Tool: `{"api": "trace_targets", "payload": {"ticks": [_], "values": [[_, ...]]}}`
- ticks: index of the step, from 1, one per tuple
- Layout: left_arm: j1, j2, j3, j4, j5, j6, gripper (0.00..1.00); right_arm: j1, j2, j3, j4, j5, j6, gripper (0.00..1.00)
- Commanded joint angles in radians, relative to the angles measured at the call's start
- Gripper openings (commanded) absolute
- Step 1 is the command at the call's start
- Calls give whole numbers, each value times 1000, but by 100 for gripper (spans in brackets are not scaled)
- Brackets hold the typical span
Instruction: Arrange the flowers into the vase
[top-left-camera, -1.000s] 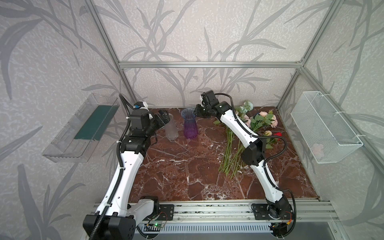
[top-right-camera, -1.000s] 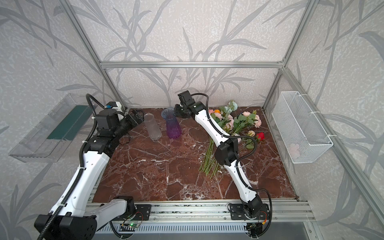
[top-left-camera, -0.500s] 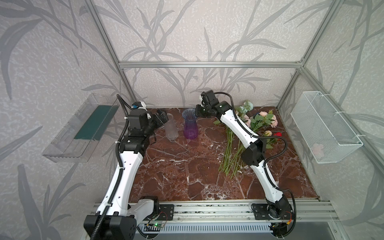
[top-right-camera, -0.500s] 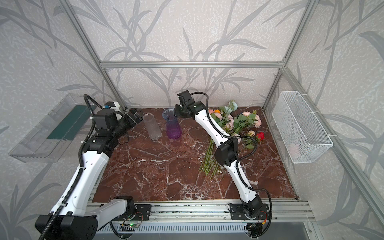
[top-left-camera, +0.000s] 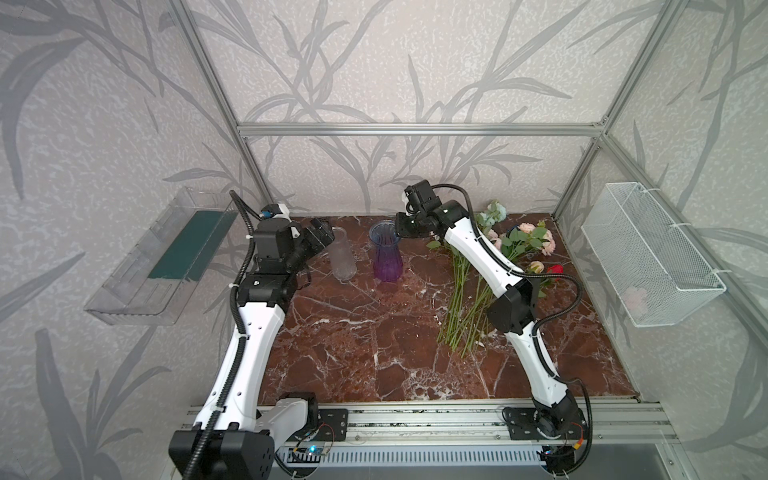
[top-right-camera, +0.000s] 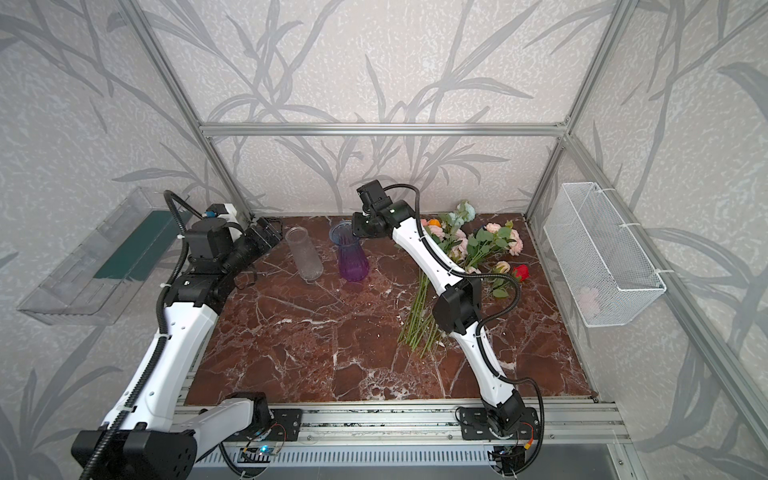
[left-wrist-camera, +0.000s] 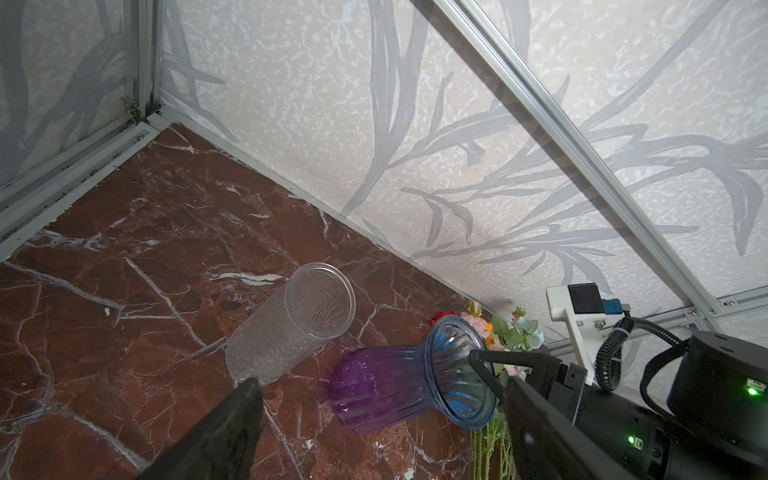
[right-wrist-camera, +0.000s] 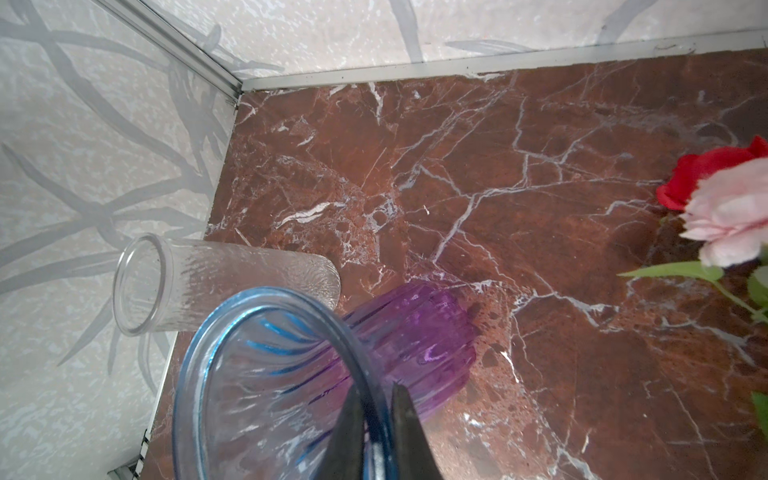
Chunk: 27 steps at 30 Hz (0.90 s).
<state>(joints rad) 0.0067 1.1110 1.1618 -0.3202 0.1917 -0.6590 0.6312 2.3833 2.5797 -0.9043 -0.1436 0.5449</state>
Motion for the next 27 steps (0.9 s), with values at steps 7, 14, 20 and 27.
{"api": "trace_targets", "payload": {"ticks": [7,14,20,27], "values": [[5,-2,-31,98,150,-25,88,-7,-210,-82,-89,-96,-92,0],[-6,20,-45,153,229,-60,86,-20,-494,-541,80,-123,-92,0],[-63,35,-57,196,273,-70,85,-31,-651,-775,123,-105,-105,0],[-131,36,-66,219,286,-56,84,-37,-670,-929,253,-165,-51,0]]}}
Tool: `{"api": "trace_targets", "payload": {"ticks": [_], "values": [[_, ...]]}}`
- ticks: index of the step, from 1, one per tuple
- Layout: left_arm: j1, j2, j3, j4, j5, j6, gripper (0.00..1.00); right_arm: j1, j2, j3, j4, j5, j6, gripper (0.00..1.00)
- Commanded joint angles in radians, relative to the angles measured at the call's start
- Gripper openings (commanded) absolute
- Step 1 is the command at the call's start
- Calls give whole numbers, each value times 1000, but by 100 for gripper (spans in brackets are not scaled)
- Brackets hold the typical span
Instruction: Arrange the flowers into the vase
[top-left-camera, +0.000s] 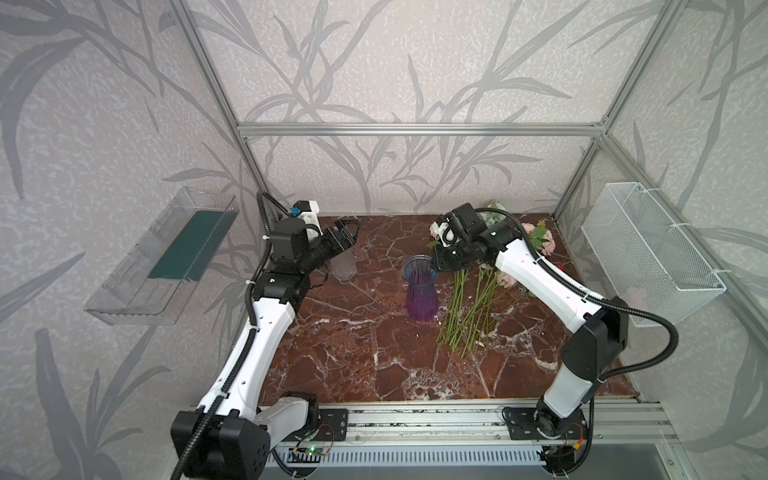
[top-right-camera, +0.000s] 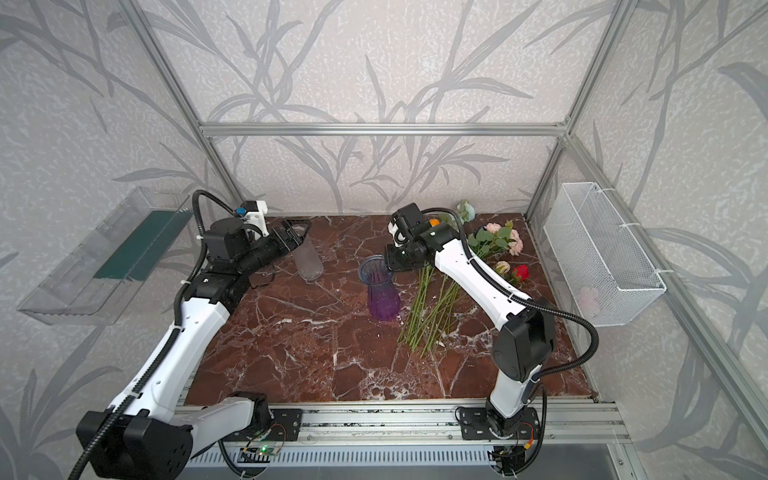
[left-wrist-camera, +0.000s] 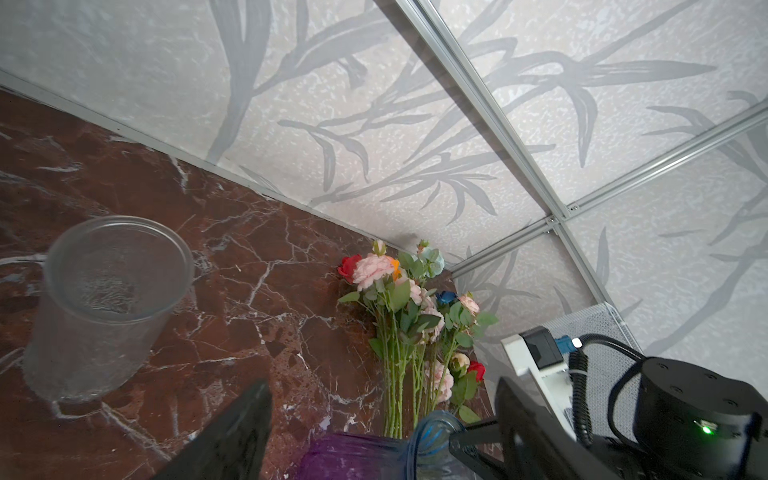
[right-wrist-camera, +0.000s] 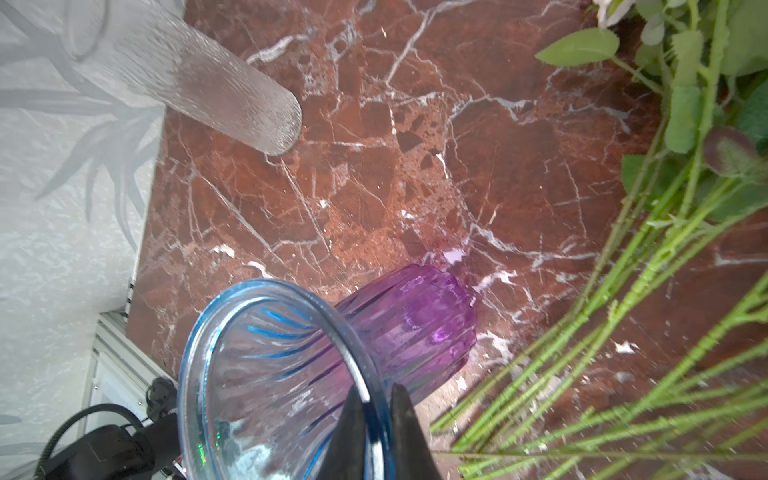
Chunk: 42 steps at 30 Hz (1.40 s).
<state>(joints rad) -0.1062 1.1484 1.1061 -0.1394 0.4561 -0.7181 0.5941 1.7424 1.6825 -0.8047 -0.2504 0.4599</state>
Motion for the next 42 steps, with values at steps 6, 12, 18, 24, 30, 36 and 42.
{"api": "trace_targets", "payload": {"ticks": [6,12,18,24,30,36,42], "values": [[-59,4,-10,36,22,17,84,1,-29,-37,177,-61,40,0],[-64,7,-12,45,30,9,85,0,-30,-19,143,-39,22,30],[-69,9,-14,53,39,9,84,-1,-72,10,133,-49,6,39],[-88,-2,-18,73,59,11,85,-38,-161,19,130,-15,-22,43],[-153,-12,-11,76,79,22,85,-173,-336,-192,207,43,5,41],[-351,34,28,28,146,94,83,-339,-509,-539,307,167,67,27],[-522,68,57,-43,141,178,81,-511,-405,-656,395,13,141,29]]}}
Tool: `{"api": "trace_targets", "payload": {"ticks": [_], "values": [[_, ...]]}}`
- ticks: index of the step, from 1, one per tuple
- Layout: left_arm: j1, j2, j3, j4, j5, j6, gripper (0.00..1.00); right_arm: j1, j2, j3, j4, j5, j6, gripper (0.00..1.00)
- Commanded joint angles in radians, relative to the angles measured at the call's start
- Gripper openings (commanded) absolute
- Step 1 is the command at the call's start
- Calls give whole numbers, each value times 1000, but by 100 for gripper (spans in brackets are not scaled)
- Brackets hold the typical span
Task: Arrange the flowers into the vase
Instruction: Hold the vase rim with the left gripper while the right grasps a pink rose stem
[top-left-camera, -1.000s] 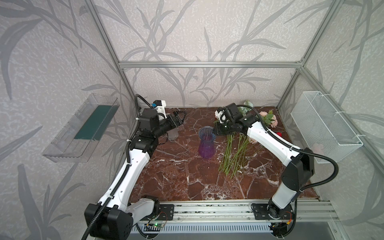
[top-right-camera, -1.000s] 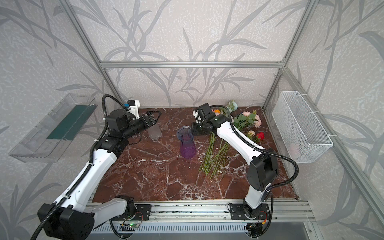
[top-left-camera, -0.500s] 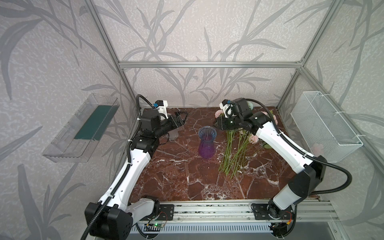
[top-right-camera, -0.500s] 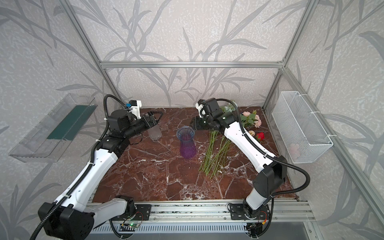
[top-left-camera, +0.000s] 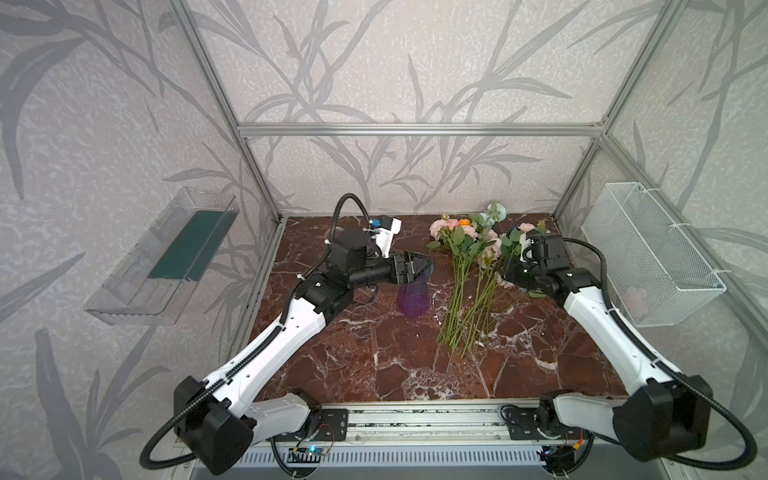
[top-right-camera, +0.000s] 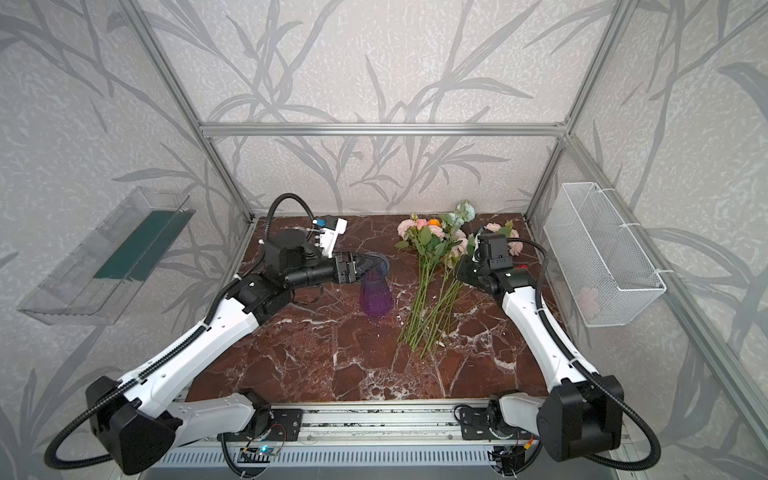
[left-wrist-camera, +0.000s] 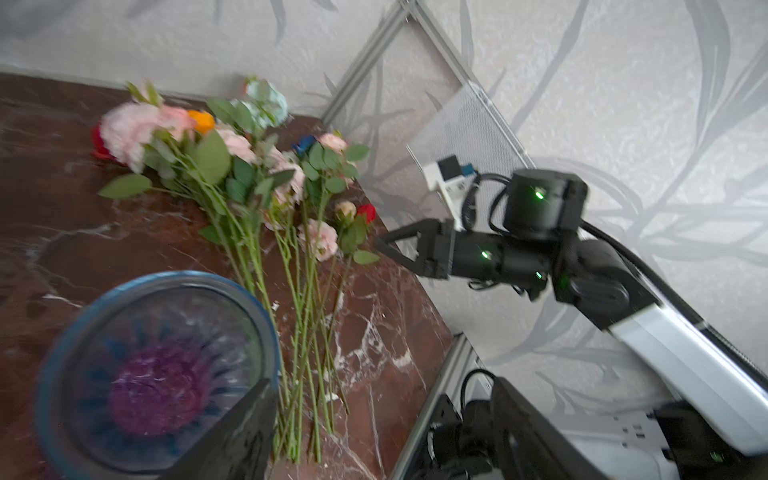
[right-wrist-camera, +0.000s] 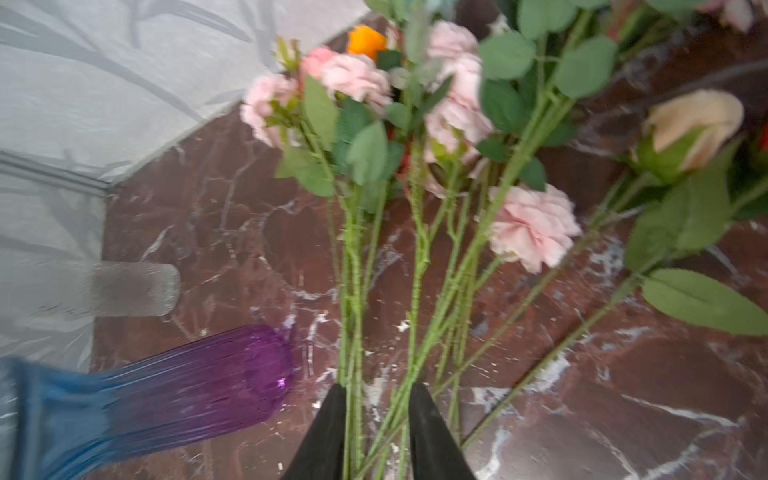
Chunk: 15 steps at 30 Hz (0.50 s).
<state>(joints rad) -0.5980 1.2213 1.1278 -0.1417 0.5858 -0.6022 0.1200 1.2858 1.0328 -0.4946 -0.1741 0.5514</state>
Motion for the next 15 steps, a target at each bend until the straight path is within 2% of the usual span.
{"api": "trace_targets", "payload": {"ticks": [1,7,8,15], "values": [[-43,-6,32,-44,-2,67,81,-41,86,-5,99,-67,52,29],[-61,-4,29,-66,-61,83,81,-63,279,38,138,-103,78,31],[-60,-3,29,-69,-72,82,81,-67,307,48,139,-102,112,31],[-62,1,26,-75,-93,83,81,-74,414,62,175,-113,134,30]]}}
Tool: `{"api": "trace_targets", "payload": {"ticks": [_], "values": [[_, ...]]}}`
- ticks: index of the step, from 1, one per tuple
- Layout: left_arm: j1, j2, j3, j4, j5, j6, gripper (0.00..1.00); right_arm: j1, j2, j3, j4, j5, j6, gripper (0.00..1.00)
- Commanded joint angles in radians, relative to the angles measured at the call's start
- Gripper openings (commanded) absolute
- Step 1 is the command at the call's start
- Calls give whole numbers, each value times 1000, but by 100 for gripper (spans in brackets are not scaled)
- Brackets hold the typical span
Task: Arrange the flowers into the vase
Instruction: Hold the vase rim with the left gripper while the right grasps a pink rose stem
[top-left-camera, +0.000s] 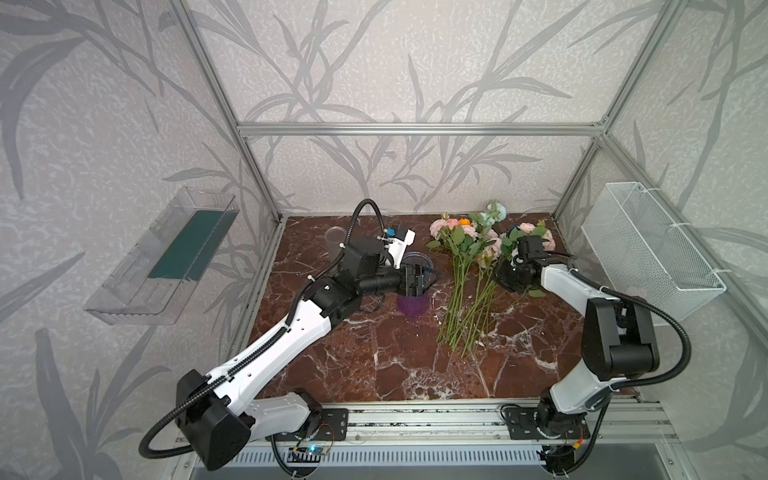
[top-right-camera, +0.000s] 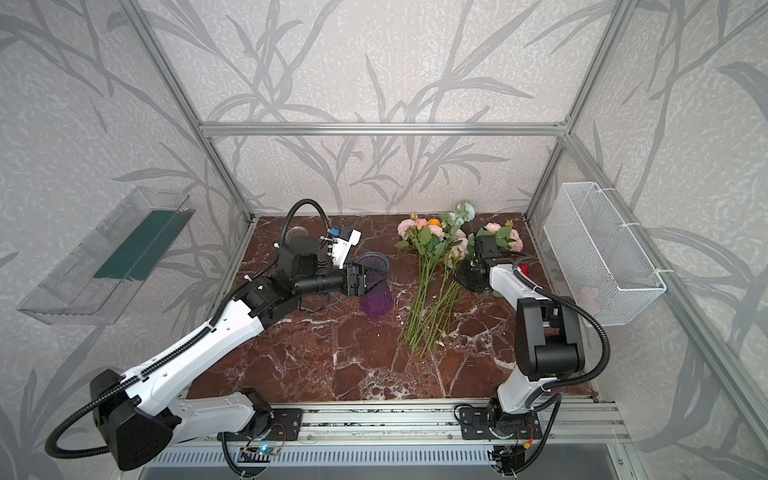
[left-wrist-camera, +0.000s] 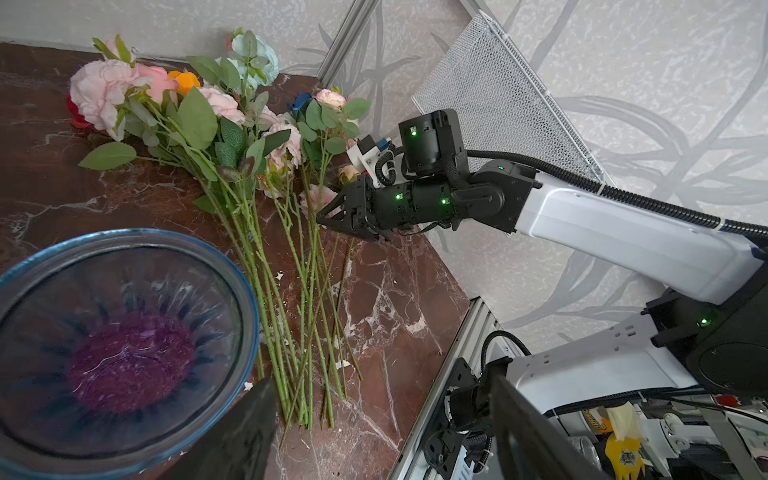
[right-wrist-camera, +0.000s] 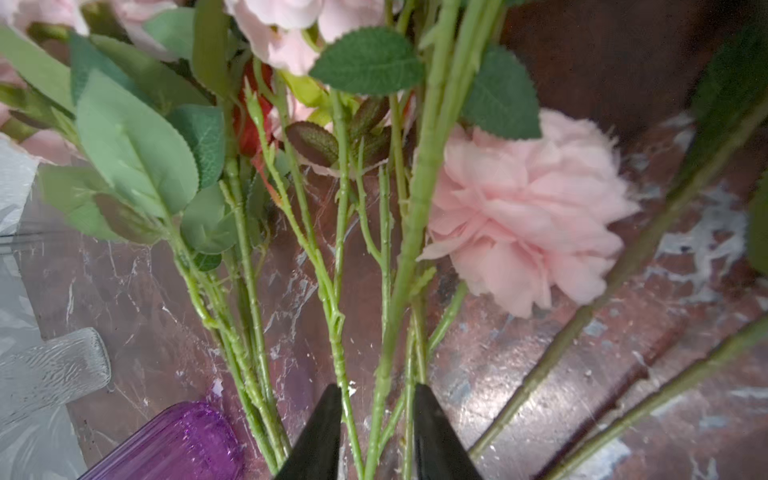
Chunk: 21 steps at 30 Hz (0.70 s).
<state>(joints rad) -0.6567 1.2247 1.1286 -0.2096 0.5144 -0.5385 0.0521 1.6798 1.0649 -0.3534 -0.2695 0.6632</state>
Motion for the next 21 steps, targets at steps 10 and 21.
{"api": "trace_targets", "payload": {"ticks": [10,21], "values": [[-3,9,23,-9,-33,21,81,-14,100,45,81,-42,23,15],[-3,10,22,-8,-31,20,81,26,-88,59,53,43,-62,1]]}}
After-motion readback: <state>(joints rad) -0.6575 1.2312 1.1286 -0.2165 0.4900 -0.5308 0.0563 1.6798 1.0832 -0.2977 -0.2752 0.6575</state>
